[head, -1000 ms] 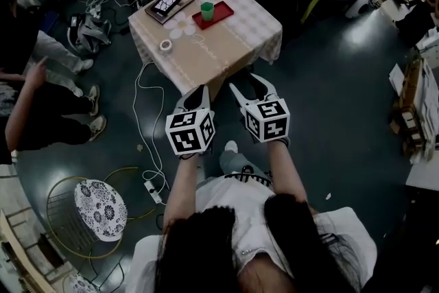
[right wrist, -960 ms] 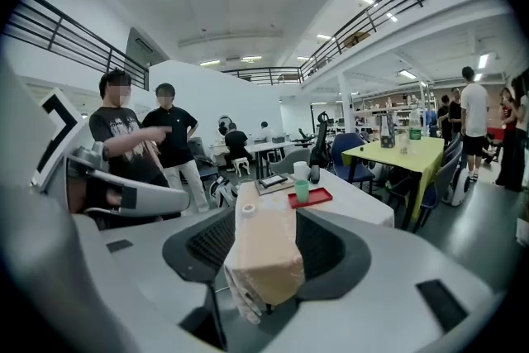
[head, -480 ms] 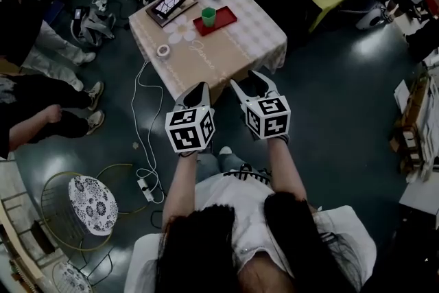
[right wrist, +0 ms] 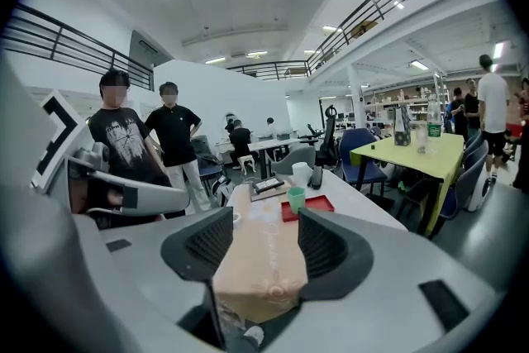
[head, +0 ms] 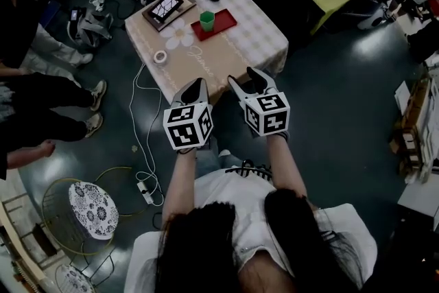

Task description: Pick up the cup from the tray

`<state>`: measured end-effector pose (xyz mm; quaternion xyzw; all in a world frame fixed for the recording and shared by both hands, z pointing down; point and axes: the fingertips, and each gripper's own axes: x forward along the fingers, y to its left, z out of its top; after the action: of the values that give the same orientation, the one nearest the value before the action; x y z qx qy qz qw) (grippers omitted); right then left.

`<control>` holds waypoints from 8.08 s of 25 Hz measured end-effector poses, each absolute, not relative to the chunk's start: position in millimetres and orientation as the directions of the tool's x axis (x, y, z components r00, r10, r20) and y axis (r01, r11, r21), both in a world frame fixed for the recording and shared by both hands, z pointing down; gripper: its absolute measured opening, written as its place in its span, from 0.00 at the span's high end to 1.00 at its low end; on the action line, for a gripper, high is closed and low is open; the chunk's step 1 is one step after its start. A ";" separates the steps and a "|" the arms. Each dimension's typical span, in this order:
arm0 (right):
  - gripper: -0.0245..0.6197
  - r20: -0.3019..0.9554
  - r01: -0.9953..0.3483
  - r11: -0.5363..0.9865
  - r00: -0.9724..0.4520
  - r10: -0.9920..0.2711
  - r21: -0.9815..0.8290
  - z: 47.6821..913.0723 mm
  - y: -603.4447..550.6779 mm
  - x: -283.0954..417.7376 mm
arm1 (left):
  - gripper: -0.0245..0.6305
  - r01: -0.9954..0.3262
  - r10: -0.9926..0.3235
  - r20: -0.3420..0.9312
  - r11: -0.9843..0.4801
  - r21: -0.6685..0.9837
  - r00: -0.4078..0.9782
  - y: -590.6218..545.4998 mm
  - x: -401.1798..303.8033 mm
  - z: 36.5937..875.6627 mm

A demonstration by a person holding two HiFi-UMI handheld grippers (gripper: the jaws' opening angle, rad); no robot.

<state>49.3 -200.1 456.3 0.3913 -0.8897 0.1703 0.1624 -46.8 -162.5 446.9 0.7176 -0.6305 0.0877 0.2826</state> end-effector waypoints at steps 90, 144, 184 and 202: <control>0.40 0.798 -0.549 0.828 -0.547 -0.252 -0.115 660.8 -493.6 -119.6 | 0.96 -0.946 -0.668 0.717 0.057 0.318 0.201 -478.2 -166.8 589.7; 0.40 0.831 -0.821 0.565 -0.372 -0.414 -0.086 670.4 -475.8 32.7 | 0.96 -0.923 -0.630 0.684 -0.160 0.349 0.368 -471.7 -62.4 580.8; 0.71 0.539 -0.878 0.456 -0.456 -0.708 -0.145 511.3 -450.8 15.0 | 0.96 -0.916 -0.760 0.532 -0.212 0.341 0.374 -429.7 -67.6 502.7; 0.94 0.510 -0.907 0.407 -0.403 -0.760 -0.109 491.2 -403.5 6.5 | 0.96 -0.910 -0.789 0.472 -0.262 0.322 0.394 -384.7 -72.5 476.6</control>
<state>6.5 -403.5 491.2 0.5107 -0.8160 0.1886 0.1943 -72.5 -384.7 476.6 0.7868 -0.5397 0.1086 0.2790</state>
